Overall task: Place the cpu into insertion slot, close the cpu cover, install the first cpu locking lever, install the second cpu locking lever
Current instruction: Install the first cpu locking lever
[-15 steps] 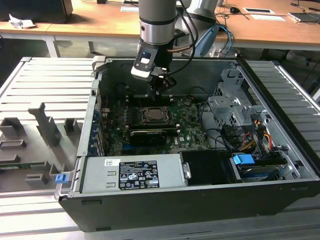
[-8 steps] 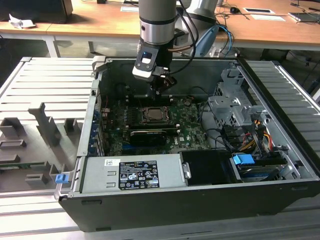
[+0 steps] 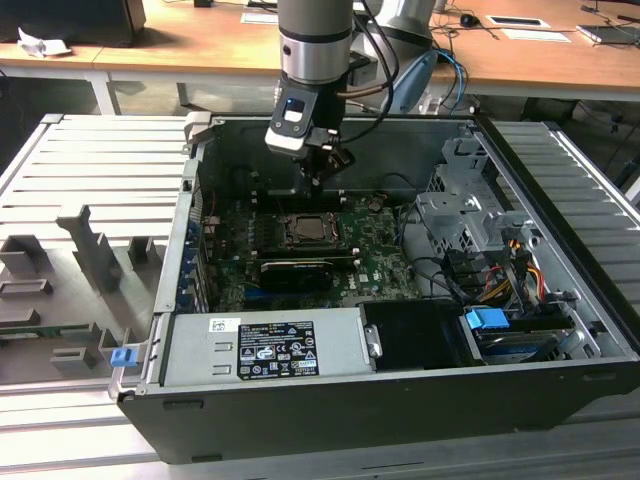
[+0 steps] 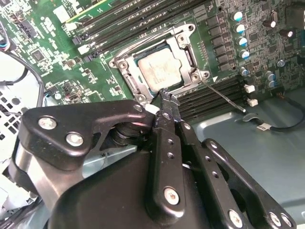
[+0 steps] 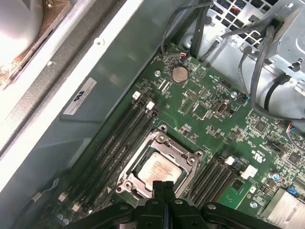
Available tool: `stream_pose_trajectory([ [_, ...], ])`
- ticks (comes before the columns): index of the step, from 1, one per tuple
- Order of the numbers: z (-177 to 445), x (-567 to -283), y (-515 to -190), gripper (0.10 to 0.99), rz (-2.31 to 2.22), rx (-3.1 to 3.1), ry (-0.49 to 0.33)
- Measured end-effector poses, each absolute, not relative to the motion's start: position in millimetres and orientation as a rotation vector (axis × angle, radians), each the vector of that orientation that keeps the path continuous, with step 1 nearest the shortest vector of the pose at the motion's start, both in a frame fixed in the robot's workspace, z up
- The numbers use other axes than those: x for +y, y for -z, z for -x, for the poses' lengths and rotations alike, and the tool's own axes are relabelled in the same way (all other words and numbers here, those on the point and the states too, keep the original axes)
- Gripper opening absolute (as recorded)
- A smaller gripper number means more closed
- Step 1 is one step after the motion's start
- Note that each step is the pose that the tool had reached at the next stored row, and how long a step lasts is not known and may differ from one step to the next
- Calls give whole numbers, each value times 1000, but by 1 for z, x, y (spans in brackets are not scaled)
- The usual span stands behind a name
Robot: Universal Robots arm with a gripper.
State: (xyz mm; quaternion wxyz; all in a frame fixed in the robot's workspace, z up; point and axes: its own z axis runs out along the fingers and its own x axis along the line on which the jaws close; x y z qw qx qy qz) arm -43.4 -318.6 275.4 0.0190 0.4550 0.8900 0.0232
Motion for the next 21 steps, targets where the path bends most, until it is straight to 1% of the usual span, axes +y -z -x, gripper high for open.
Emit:
stream_pose_trajectory([
  [5, 43, -319, -276, 106, -1305, 2817, -74],
  [21, 43, -319, -276, 106, -1171, 2878, -77],
])
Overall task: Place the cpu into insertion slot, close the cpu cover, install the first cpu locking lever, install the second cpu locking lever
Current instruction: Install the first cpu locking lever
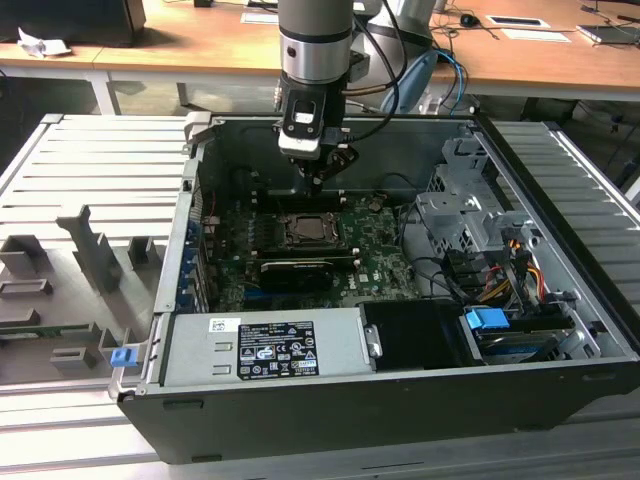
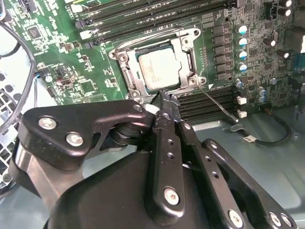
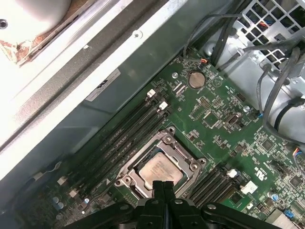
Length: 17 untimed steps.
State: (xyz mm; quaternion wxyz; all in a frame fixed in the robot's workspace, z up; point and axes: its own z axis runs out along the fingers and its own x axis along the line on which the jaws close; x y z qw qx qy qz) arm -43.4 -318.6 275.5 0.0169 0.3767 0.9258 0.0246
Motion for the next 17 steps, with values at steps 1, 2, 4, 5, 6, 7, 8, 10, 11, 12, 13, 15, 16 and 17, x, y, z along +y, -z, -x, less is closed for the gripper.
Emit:
stream_pose_trajectory([
  [1, 43, -319, -276, 106, -1166, 2880, -77],
  [2, 43, -319, -276, 106, -1162, 2881, -77],
  [4, 43, -319, -276, 106, -1156, 2884, -77],
  [5, 43, -319, -276, 106, -1152, 2886, -77],
  [6, 43, -319, -276, 106, -1150, 2886, -77],
  [7, 43, -319, -276, 106, -1148, 2887, -77],
  [8, 43, -319, -276, 106, -1146, 2888, -77],
  [10, 43, -319, -277, 106, -1138, 2891, -78],
  [11, 43, -319, -277, 106, -1134, 2893, -77],
  [12, 43, -319, -277, 106, -1111, 2903, -77],
  [13, 43, -319, -277, 106, -1060, 2922, -78],
  [15, 43, -319, -277, 106, -996, 2946, -79],
  [16, 43, -319, -277, 106, -941, 2965, -80],
  [17, 43, -319, -277, 106, -901, 2978, -81],
])
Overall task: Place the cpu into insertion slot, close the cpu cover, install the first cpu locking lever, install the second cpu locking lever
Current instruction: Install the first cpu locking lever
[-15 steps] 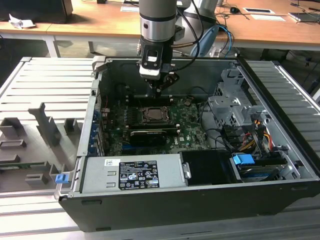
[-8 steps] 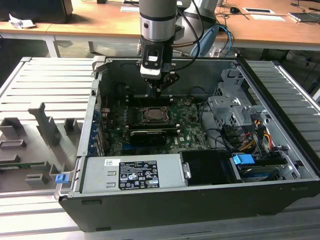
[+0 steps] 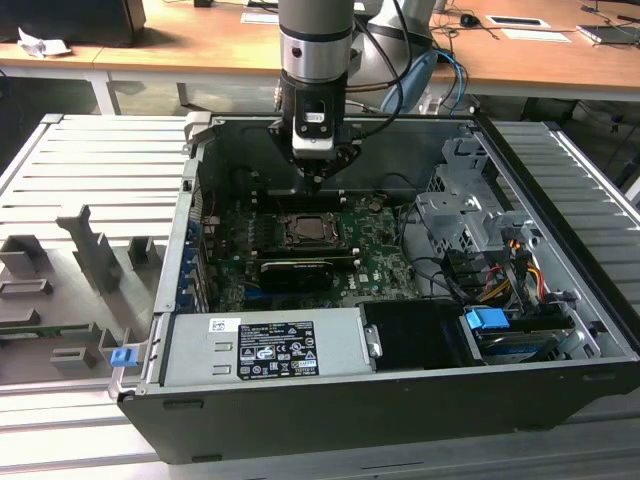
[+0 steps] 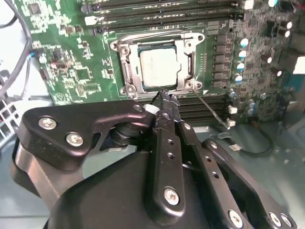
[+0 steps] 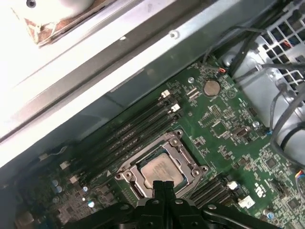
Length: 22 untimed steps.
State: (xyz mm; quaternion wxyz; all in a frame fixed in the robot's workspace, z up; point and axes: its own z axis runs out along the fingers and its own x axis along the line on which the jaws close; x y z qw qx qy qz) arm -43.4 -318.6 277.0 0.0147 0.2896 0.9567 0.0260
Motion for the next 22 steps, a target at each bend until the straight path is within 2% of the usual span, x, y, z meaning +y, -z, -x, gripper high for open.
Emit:
stream_pose_trajectory([
  [5, 43, -319, -277, 106, -724, 3029, -83],
  [22, 43, -319, -276, 106, -586, 3061, -85],
])
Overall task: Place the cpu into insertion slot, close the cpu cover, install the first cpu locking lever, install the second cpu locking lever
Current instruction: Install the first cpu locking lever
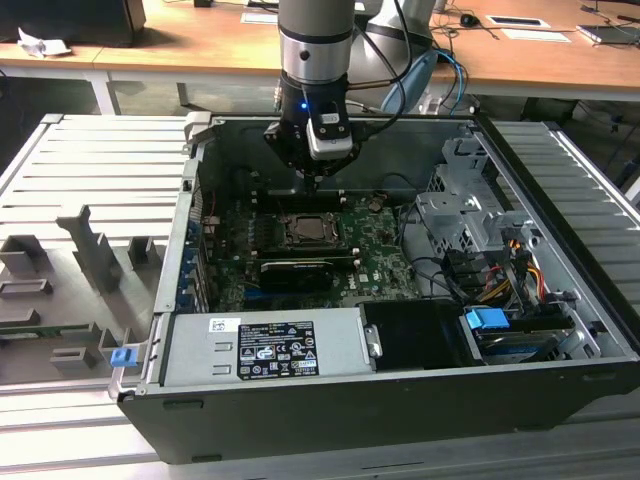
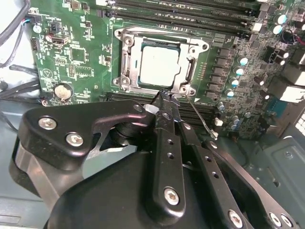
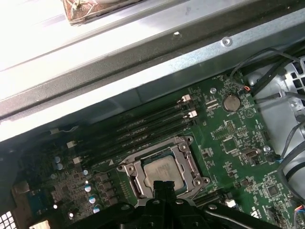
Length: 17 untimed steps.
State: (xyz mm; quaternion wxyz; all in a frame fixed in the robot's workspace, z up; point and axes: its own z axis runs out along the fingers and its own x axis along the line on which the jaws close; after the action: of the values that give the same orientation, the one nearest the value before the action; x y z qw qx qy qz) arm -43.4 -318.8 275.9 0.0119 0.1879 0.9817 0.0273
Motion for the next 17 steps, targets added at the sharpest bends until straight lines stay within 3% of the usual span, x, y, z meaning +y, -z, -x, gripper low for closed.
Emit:
stream_pose_trajectory([
  [17, 43, -319, -276, 106, -319, 3105, -88],
])
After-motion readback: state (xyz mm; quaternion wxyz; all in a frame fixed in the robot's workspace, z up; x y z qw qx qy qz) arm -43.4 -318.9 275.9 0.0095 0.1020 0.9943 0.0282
